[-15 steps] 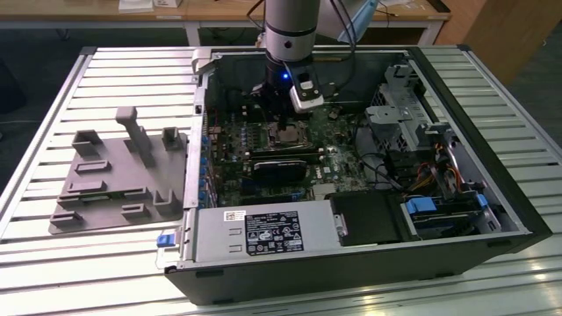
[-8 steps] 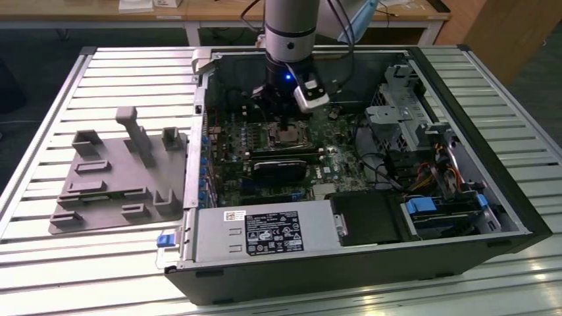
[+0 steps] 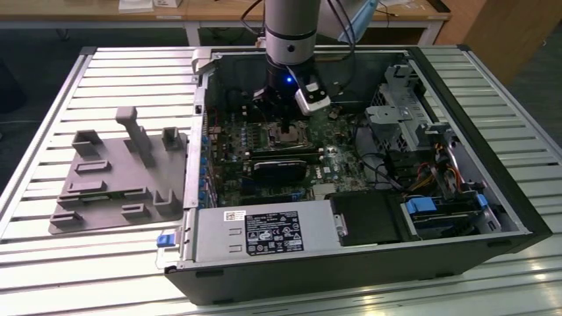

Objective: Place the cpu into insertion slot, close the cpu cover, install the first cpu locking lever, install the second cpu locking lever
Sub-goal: 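Close the cpu cover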

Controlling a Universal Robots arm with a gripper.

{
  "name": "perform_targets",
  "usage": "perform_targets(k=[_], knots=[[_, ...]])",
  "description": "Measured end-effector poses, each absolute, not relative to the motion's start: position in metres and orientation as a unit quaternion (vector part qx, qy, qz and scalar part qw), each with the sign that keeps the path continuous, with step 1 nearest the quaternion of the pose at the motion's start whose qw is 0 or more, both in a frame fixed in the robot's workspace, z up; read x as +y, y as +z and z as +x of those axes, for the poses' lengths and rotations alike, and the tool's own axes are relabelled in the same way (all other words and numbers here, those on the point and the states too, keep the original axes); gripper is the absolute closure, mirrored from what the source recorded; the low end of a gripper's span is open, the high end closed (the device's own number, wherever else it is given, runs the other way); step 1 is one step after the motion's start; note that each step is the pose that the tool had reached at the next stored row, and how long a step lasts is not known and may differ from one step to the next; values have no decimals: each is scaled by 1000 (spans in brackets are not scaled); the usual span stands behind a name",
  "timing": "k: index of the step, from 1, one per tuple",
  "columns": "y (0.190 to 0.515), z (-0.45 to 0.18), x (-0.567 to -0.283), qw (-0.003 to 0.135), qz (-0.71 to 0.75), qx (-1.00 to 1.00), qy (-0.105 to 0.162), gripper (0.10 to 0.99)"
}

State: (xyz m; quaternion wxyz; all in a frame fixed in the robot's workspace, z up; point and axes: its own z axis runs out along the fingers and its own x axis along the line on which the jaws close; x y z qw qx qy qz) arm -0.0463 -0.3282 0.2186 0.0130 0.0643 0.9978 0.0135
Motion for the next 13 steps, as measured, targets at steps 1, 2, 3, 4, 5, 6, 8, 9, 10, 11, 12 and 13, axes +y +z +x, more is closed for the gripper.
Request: perform_targets(k=[1, 2, 3, 4, 5, 6, 8, 9, 10, 11, 12, 13], knots=[[218, -46, -330, 13, 64, 998, 13, 980], [218, -46, -331, 13, 65, 998, 13, 980], [218, -45, -332, 13, 65, 998, 14, 980], [217, -44, -332, 13, 65, 998, 14, 980], [217, -43, -332, 13, 65, 998, 14, 980], [217, -42, -332, 13, 65, 998, 15, 980], [216, -42, -332, 13, 65, 998, 15, 980], [216, -42, -332, 13, 65, 998, 15, 980], [215, -42, -332, 13, 65, 998, 15, 980], [215, -42, -332, 13, 65, 998, 15, 980], [215, -43, -332, 13, 65, 998, 15, 980], [215, -44, -332, 13, 65, 998, 15, 980]])
